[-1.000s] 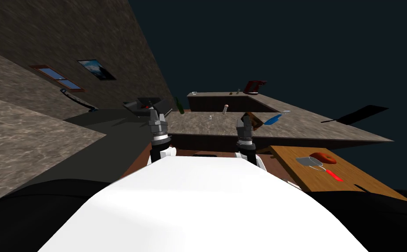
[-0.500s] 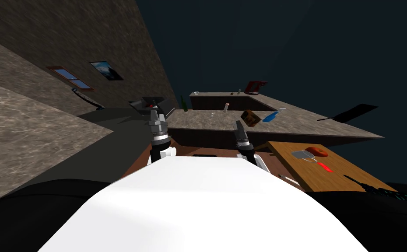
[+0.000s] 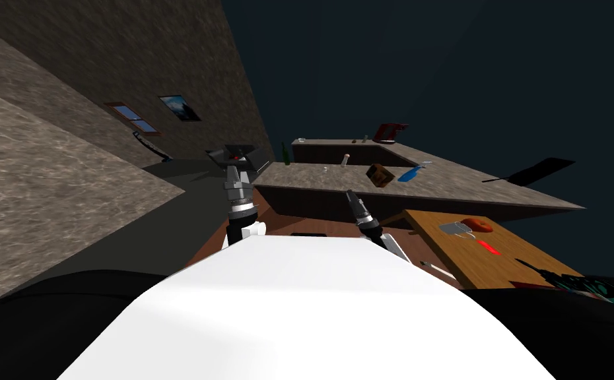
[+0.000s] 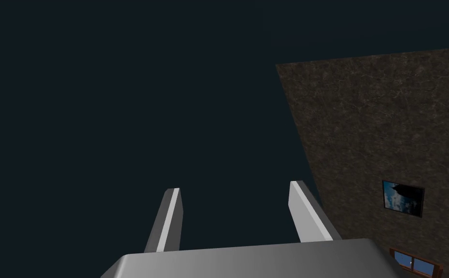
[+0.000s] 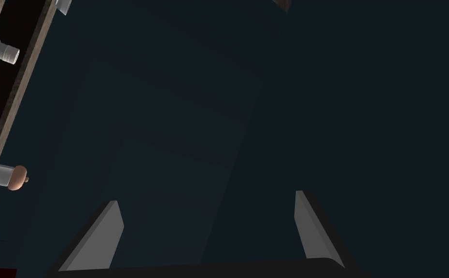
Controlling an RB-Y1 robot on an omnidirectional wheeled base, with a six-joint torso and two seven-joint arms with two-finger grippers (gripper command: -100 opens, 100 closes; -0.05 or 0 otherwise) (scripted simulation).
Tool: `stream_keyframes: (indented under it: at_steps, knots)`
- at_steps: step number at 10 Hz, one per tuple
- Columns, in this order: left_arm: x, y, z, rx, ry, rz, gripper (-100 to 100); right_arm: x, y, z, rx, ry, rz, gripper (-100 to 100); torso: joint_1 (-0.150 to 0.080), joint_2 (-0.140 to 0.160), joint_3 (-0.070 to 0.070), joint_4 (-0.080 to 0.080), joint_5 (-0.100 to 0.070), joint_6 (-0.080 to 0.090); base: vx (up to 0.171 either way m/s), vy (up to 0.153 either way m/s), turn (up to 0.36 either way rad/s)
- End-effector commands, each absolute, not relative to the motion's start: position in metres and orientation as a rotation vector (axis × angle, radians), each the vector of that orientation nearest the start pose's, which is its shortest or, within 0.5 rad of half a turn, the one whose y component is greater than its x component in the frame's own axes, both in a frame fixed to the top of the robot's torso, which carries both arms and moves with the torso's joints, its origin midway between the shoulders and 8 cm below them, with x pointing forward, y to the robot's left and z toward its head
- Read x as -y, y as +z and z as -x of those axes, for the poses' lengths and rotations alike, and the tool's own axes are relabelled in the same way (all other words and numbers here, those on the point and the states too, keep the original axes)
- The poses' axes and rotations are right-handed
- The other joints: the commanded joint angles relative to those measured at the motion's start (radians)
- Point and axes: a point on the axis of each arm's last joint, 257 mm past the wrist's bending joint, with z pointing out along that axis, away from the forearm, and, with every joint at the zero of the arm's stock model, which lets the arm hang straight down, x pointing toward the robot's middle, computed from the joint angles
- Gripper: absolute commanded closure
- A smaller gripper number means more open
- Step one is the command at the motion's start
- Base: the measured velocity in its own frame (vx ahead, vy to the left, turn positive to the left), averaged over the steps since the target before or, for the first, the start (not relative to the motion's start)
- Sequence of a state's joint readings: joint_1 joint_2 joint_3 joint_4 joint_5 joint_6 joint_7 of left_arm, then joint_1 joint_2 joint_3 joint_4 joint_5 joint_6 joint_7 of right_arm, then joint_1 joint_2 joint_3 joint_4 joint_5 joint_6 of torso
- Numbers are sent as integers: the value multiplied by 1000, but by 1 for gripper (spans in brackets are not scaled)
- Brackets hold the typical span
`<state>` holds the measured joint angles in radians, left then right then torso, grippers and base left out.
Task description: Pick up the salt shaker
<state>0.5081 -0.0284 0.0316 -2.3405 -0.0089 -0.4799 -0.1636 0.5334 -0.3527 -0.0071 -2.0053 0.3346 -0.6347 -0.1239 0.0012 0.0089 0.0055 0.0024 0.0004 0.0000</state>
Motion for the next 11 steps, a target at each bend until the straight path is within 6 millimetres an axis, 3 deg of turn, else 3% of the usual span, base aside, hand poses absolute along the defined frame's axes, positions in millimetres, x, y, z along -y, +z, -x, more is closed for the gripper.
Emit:
stream_keyframes:
  at_steps: [1,5,6,9,11]
  knots:
    - [-290,45,-332,-608,-1114,582,0,244,-137,-360,-1301,1135,-324,-100,0,0,0,0,0,0,-147,48,157]
    - [-290,45,-332,-608,-1114,582,0,256,-191,-359,-1471,1085,-294,-100,2,2,1,0,0,0,-154,65,149]
    - [-290,45,-332,-608,-1114,582,0,258,-194,-359,-1476,1082,-301,-100,0,0,0,0,0,0,-40,24,-17]
    - [-290,45,-332,-608,-1114,582,0,276,-239,-354,-1637,1024,-258,-100,0,-4,-2,-1,0,0,-90,48,179]
    - [-290,45,-332,-608,-1114,582,0,282,-249,-353,-1654,1012,-276,-100,-1,-3,-2,-1,0,0,-60,35,58]
